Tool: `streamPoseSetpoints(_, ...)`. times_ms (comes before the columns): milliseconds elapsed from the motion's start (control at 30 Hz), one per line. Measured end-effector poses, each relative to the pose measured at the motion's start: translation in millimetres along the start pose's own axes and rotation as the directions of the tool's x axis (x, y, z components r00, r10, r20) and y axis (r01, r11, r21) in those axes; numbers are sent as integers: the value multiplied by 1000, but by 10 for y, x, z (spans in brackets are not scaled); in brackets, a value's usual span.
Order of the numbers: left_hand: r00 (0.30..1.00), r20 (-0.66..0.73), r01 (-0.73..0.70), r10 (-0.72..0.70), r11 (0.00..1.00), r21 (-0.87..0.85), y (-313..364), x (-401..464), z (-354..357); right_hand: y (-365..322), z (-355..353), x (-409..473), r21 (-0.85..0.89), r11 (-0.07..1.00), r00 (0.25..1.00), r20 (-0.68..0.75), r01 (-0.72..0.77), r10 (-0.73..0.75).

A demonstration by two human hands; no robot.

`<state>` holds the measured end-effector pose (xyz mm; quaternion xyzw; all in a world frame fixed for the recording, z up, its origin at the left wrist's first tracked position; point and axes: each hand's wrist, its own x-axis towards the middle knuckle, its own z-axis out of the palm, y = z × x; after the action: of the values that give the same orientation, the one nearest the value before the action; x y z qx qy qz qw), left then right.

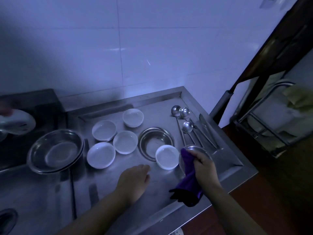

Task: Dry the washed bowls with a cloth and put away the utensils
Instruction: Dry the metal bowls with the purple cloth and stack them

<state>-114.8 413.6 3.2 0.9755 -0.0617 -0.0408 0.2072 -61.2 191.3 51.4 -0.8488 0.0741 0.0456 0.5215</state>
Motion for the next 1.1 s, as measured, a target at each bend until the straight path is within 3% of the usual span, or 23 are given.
streamPoseSetpoints(133, 974, 164, 173, -154, 979, -109, 573, 356, 417, 309, -575, 320, -2, 999, 999, -12, -53, 53)
streamPoseSetpoints(233, 903, 317, 379, -291, 886, -267, 989, 642, 761, 551, -952, 571, -4, 996, 996, -3, -86, 86)
streamPoseSetpoints(300, 820, 415, 563, -393, 679, -470, 1248, 798, 959, 667, -1151, 708, 6, 997, 997, 14, -81, 81)
streamPoseSetpoints(400, 664, 549, 724, -508, 252, -642, 1514, 992, 1202, 810, -1368, 869, 33, 998, 997, 37, -62, 60)
streamPoseSetpoints(467, 589, 593, 726, -549, 37, -687, 1640, 1090, 1333, 879, -1455, 961, 25, 998, 996, 61, -65, 63)
streamPoseSetpoints(600, 582, 641, 539, -500, -353, -765, 1816, 1153, 1392, 968, -1519, 1114, 7, 999, 994, 101, -45, 44)
streamPoseSetpoints(700, 555, 659, 547, -508, -374, -749, 1842, 1184, 1364, 922, -1530, 1192, 2, 1000, 990, 137, -15, 14)
streamPoseSetpoints(800, 545, 585, 549, -600, -272, -790, 1865, 1226, 1286, 775, -1549, 1252, -18, 994, 980, 166, 112, -107)
streamPoseSetpoints(933, 658, 444, 503, -608, -84, -860, 1992, 1252, 1005, 542, -1487, 1342, -78, 952, 940, 200, 297, -277)
streamPoseSetpoints(1100, 756, 250, 300, -604, -19, -954, 2132, 1406, 551, 305, -1205, 1342, -156, 878, 876, 261, 453, -406)
